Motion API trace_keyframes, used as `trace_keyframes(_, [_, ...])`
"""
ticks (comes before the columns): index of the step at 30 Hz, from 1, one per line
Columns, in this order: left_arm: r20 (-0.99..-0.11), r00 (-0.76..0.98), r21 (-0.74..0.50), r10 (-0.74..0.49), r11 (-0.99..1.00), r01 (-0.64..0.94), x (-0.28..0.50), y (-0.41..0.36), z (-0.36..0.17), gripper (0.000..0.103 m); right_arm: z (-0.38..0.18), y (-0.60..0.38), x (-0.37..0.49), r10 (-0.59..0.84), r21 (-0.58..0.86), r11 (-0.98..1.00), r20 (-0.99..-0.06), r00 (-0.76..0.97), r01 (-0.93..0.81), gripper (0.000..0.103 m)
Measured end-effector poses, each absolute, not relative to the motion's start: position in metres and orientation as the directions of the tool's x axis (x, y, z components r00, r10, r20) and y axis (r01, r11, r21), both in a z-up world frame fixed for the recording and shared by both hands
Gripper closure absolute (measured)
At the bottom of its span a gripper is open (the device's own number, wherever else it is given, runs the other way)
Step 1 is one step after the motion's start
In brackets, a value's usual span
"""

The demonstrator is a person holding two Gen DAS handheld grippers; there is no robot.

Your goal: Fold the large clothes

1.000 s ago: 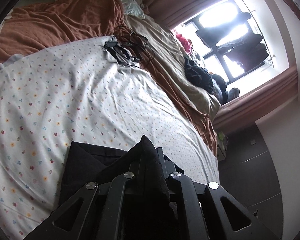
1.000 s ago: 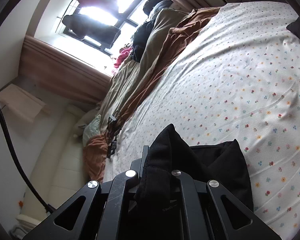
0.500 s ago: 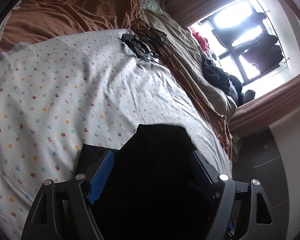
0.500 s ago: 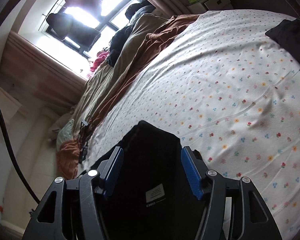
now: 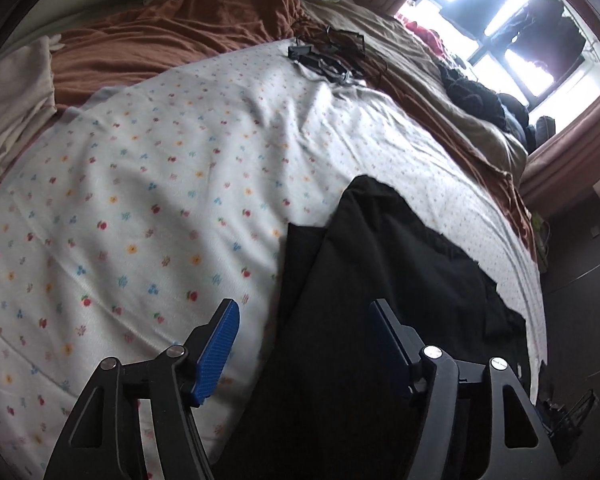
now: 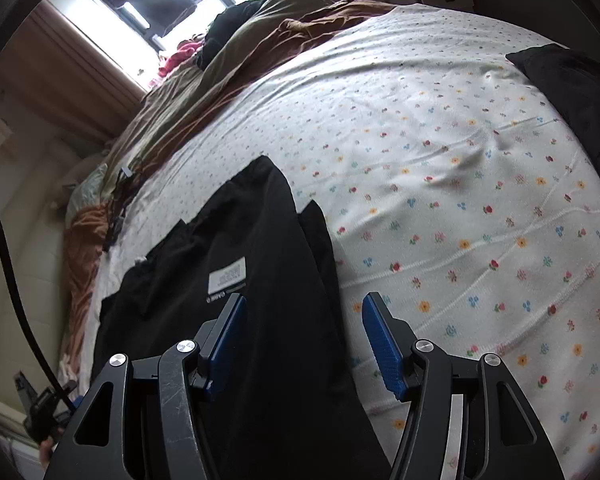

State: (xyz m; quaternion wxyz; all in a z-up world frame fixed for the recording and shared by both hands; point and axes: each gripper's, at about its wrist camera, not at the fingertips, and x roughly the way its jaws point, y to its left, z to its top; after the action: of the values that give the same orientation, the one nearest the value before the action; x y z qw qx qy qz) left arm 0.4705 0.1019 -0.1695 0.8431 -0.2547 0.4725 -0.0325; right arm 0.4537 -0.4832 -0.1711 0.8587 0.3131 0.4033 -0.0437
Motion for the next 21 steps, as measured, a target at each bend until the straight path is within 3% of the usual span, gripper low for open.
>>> trace_keyframes(5, [-0.824, 0.487, -0.414, -0.288, 0.894, -0.17, 0.459, 0.096, -0.193, 0.042, -0.186, -0.474, 0.446, 0.185, 0.462, 0.828, -0.76, 0.623, 0.318, 0.044])
trace_keyframes(6, [-0.829, 0.48, -0.408, -0.286, 0.897, -0.169, 0.457, 0.095, -0.196, 0.049, -0.189, -0.473, 0.445, 0.185, 0.458, 0.831, -0.763, 0.619, 0.316, 0.047])
trace_keyframes(8, [-0.824, 0.475, -0.424, -0.307, 0.892, -0.159, 0.455, 0.094, -0.201, 0.063, -0.189, -0.47, 0.443, 0.204, 0.468, 0.837, -0.75, 0.629, 0.286, 0.083])
trace_keyframes(9, [-0.819, 0.474, -0.436, -0.322, 0.887, -0.151, 0.454, 0.093, -0.202, 0.074, -0.187, -0.47, 0.442, 0.207, 0.471, 0.836, -0.746, 0.633, 0.282, 0.085])
trace_keyframes(11, [-0.817, 0.482, -0.428, -0.317, 0.894, -0.136, 0.454, 0.089, -0.199, 0.086, -0.181, -0.471, 0.44, 0.194, 0.471, 0.838, -0.731, 0.655, 0.277, 0.093])
trace_keyframes(15, [-0.811, 0.509, -0.403, -0.289, 0.906, -0.129, 0.457, 0.083, -0.191, 0.099, -0.17, -0.47, 0.445, 0.179, 0.467, 0.843, -0.713, 0.678, 0.269, 0.097])
trace_keyframes(21, [-0.812, 0.508, -0.421, -0.287, 0.891, -0.171, 0.467, 0.084, -0.198, 0.1, -0.171, -0.47, 0.464, 0.173, 0.477, 0.831, -0.712, 0.681, 0.287, 0.098])
